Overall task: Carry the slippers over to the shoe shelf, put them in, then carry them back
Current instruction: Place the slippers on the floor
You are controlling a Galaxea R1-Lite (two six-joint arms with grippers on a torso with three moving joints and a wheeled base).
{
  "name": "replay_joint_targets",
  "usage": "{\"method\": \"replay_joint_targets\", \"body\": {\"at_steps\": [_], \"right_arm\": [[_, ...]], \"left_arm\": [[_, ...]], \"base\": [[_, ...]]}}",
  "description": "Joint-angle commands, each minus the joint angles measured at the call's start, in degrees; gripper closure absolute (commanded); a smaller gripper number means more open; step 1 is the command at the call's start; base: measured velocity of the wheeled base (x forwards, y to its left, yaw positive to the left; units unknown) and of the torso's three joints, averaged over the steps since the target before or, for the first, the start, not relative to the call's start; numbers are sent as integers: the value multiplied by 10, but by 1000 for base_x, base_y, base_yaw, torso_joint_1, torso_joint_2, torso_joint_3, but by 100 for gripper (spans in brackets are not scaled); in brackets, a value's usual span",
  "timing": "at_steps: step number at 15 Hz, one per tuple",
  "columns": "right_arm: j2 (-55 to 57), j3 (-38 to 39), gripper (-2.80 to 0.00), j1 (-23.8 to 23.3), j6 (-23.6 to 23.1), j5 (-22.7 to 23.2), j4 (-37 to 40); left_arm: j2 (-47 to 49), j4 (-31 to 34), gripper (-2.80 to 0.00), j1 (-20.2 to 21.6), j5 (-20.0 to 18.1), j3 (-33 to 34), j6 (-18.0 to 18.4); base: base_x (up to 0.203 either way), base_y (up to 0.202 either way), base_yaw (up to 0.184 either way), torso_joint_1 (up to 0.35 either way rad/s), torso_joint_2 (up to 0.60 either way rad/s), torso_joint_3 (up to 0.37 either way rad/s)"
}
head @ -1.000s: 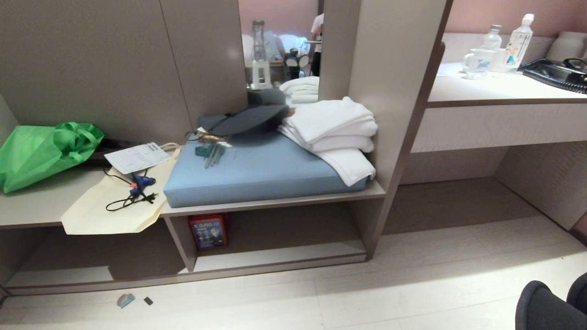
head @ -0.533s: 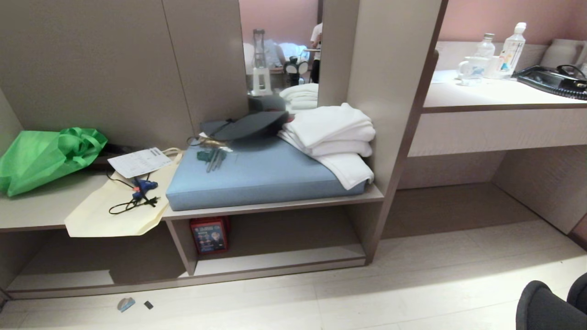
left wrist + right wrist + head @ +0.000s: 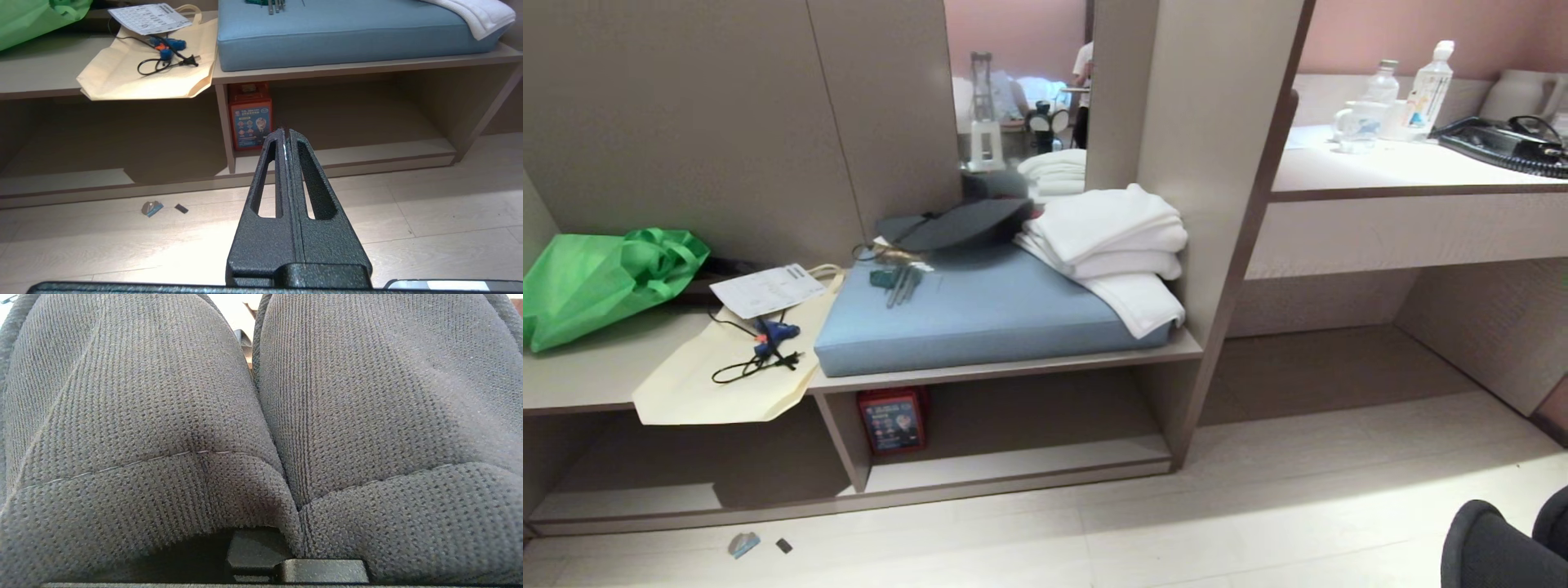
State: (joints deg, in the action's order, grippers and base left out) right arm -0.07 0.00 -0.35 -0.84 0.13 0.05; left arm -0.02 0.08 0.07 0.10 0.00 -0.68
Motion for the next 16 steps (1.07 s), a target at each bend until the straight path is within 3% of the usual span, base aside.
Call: {"method": "replay_joint_targets", "body": {"at_steps": [1, 16], "right_arm": [[0, 0, 0, 0, 0, 0, 0], [0, 0, 0, 0, -1, 1, 0]], "left_arm": [[0, 0, 0, 0, 1, 0, 0], [0, 0, 0, 0, 1, 0, 0]], "base": [[7, -55, 17, 1, 1, 3], [0, -189, 2, 1, 2, 2]]}}
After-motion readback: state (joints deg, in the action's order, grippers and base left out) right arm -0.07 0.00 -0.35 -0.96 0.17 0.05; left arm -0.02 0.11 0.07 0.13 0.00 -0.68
